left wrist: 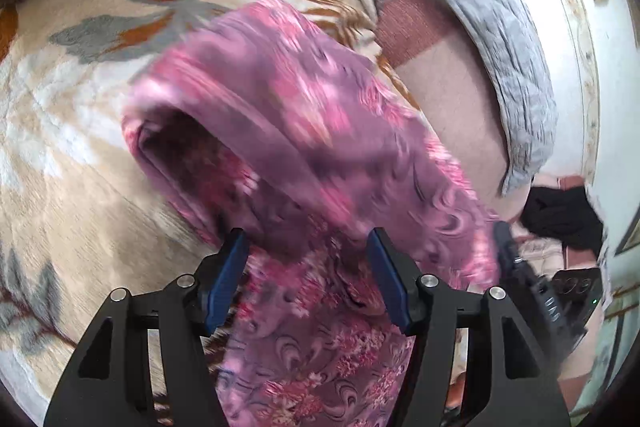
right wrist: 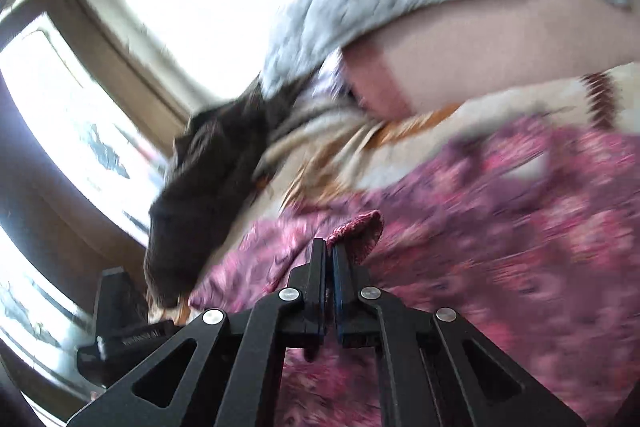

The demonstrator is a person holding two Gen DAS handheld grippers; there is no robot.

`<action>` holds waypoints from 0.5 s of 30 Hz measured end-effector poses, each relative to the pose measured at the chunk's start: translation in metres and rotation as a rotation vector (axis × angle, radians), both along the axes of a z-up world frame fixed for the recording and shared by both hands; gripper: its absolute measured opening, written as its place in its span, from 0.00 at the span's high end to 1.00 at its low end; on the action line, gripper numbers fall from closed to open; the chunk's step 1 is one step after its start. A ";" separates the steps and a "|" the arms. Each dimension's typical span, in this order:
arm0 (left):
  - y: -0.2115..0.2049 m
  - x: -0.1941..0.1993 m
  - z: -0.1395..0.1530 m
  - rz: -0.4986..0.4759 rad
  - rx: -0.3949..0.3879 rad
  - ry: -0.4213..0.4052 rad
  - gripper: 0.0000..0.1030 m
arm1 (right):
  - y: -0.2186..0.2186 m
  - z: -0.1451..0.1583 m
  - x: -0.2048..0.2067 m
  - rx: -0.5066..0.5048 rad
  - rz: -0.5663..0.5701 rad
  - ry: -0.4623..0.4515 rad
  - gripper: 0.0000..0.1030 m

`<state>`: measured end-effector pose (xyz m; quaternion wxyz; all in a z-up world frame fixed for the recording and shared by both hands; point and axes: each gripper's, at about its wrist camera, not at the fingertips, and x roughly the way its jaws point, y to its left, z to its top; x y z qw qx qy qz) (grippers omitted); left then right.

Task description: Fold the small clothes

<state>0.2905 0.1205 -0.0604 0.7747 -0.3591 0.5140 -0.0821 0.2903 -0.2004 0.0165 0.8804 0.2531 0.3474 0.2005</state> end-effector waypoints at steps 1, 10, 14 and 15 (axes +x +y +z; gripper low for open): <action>-0.005 -0.001 0.001 -0.013 0.001 -0.003 0.41 | -0.013 0.005 -0.004 -0.002 -0.025 -0.006 0.98; -0.055 -0.014 -0.008 -0.149 0.013 0.044 0.41 | -0.135 0.000 -0.039 -0.042 -0.300 0.044 0.98; -0.050 -0.011 -0.013 -0.128 -0.002 0.051 0.41 | -0.180 -0.029 -0.050 -0.035 -0.431 0.169 0.98; -0.049 -0.010 -0.013 -0.124 -0.009 0.049 0.41 | -0.187 -0.035 -0.053 -0.004 -0.440 0.181 0.97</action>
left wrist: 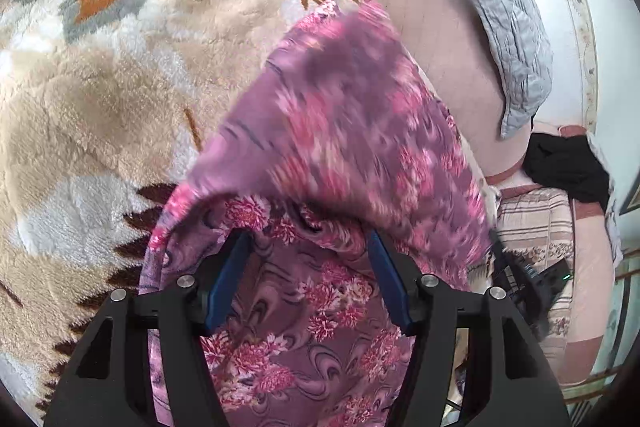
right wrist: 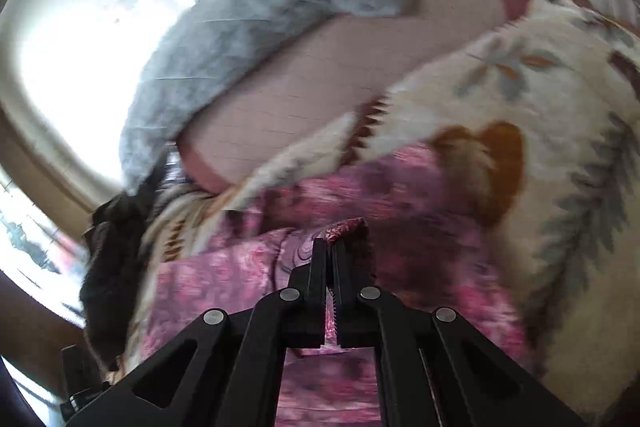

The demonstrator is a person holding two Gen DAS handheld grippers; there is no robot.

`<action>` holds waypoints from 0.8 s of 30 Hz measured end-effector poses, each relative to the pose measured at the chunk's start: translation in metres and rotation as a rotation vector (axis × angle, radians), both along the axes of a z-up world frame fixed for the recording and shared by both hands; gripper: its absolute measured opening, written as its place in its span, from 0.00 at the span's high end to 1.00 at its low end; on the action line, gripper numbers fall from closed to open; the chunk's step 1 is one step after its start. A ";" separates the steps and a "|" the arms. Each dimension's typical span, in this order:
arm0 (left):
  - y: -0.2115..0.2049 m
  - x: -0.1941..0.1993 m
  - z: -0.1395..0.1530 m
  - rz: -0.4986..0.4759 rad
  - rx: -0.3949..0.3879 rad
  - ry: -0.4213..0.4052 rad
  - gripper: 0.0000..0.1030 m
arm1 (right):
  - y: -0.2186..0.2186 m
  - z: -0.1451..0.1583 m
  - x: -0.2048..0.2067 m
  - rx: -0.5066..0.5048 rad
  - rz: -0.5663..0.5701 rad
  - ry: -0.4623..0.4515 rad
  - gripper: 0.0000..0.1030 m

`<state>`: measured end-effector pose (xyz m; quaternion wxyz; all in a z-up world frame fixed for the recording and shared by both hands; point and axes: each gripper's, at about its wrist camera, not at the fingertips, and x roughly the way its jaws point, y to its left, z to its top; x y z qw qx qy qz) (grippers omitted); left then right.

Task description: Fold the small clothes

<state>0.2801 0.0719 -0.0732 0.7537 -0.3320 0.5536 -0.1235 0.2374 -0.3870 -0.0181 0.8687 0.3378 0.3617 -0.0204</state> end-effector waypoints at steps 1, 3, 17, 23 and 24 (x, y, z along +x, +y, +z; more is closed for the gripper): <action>0.002 0.000 0.000 0.004 -0.008 -0.001 0.41 | -0.007 -0.004 -0.005 0.036 -0.015 -0.001 0.92; 0.004 0.000 0.000 0.011 -0.018 -0.005 0.41 | -0.012 -0.008 -0.014 0.087 -0.039 -0.010 0.90; 0.007 0.006 0.005 0.042 -0.020 -0.026 0.41 | 0.008 0.024 -0.019 -0.002 0.071 -0.076 0.98; 0.006 0.003 0.002 0.037 -0.029 -0.012 0.41 | -0.029 -0.008 -0.039 -0.057 -0.007 0.122 0.98; 0.007 0.003 0.002 0.041 -0.030 -0.012 0.41 | -0.029 -0.015 -0.041 -0.082 -0.011 0.173 0.98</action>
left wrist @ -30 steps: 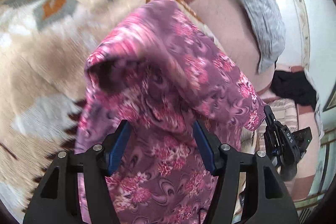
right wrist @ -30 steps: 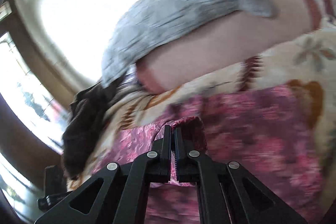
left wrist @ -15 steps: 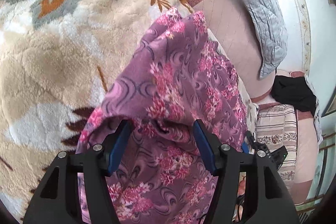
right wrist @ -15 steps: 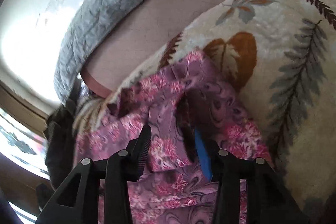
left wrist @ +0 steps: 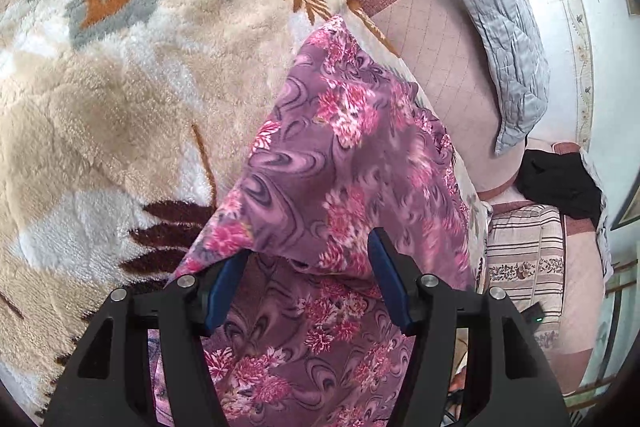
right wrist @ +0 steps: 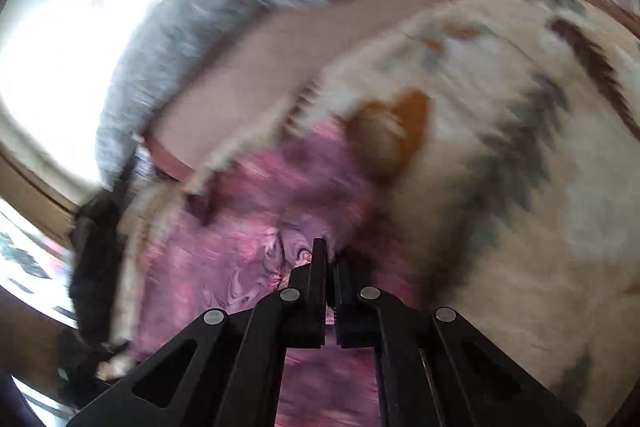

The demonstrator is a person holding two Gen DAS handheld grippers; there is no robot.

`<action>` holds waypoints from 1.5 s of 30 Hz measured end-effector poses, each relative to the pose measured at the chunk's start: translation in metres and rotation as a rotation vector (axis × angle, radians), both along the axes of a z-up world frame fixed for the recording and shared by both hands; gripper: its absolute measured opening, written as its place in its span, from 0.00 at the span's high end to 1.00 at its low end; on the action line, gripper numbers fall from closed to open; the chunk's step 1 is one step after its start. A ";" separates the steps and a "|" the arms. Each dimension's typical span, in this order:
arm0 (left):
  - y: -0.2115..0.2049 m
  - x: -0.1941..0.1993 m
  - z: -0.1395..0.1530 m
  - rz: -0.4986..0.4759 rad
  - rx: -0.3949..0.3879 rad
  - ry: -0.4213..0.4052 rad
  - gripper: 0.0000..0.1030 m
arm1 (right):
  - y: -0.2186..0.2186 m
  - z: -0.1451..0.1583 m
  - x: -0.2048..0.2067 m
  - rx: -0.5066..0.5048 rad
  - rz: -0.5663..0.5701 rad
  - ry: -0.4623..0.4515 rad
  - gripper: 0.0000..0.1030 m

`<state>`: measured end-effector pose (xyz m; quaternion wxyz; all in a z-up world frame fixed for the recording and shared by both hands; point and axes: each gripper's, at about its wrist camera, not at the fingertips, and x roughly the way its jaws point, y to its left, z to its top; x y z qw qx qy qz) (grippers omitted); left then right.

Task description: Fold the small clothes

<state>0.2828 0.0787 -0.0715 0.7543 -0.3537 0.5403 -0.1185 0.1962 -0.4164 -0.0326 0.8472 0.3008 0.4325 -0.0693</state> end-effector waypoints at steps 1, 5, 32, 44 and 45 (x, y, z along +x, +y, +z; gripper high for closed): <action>0.001 -0.001 0.000 0.003 0.001 -0.002 0.43 | 0.000 -0.003 -0.001 -0.012 -0.004 0.029 0.98; -0.004 -0.001 0.001 -0.006 0.088 -0.005 0.62 | 0.018 0.037 -0.007 -0.189 -0.062 -0.050 0.92; -0.013 0.000 0.004 -0.041 0.200 -0.034 0.69 | 0.361 0.005 0.217 -0.299 0.920 -0.069 0.97; -0.031 -0.020 0.019 -0.060 0.196 -0.049 0.69 | 0.264 0.018 0.156 -0.093 0.689 -0.043 0.82; -0.039 -0.025 0.025 -0.085 0.183 -0.071 0.69 | 0.247 0.010 0.145 -0.107 0.662 0.000 0.82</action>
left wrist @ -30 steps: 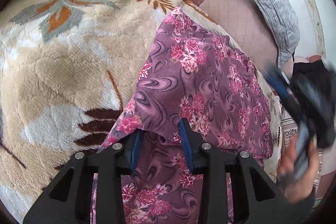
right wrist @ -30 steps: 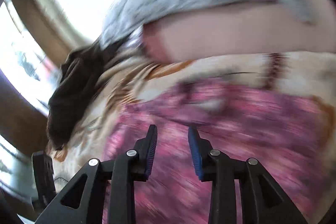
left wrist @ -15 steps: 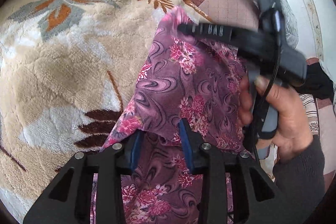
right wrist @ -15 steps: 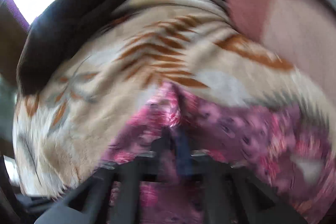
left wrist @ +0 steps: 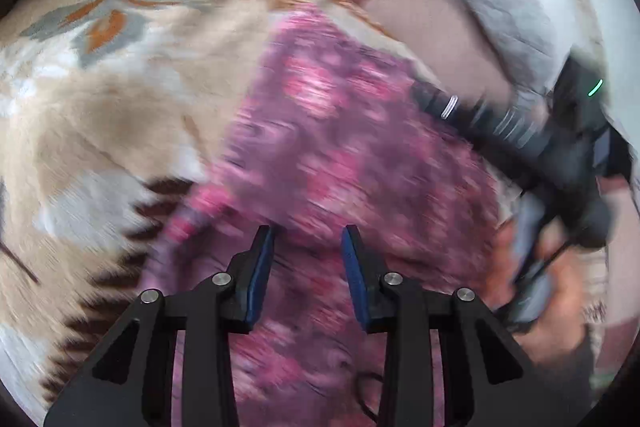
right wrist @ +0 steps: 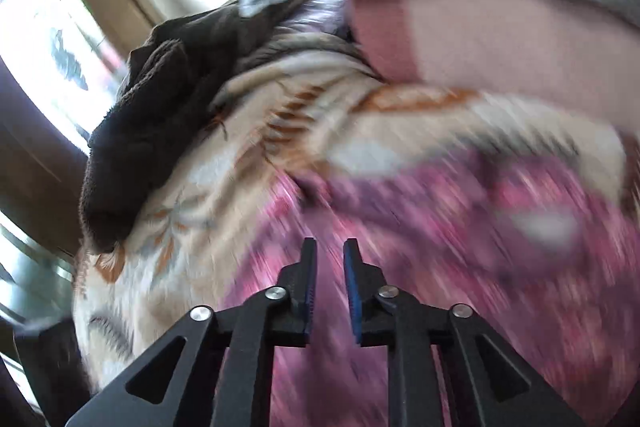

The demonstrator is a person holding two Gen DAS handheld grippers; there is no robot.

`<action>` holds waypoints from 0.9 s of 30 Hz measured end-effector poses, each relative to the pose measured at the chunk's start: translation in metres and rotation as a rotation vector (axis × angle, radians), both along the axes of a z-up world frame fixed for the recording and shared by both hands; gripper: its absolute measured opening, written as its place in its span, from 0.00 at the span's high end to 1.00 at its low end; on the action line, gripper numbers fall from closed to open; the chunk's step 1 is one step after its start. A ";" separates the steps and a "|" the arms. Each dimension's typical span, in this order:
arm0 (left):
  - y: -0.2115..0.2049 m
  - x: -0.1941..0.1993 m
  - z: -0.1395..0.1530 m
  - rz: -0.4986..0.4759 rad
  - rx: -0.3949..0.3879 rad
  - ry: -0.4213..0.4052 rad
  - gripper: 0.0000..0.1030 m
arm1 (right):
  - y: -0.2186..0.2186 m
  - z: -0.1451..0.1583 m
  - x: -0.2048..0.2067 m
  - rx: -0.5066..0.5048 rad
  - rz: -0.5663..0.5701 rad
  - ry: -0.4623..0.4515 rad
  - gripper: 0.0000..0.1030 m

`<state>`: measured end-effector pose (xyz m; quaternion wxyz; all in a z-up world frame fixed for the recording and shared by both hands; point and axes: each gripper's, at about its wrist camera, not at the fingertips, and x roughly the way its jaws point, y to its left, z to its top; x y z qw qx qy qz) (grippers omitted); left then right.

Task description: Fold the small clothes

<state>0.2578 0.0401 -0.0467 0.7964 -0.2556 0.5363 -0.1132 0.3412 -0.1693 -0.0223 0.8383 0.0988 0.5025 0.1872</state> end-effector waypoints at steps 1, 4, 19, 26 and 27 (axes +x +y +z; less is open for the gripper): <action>-0.007 -0.003 0.006 -0.024 0.002 -0.020 0.67 | -0.011 -0.008 -0.009 -0.048 -0.023 0.049 0.81; -0.013 -0.003 0.018 -0.069 0.075 -0.097 0.59 | -0.055 -0.025 -0.045 -0.076 -0.096 0.132 0.94; -0.032 0.011 -0.013 -0.135 0.352 -0.067 0.30 | -0.203 -0.021 -0.155 0.084 -0.559 0.088 0.81; -0.047 -0.038 -0.013 -0.227 0.452 0.019 0.30 | -0.187 -0.021 -0.205 0.102 -0.409 0.254 0.74; -0.046 -0.050 -0.012 -0.240 0.464 0.031 0.30 | -0.183 -0.024 -0.219 0.095 -0.383 0.282 0.73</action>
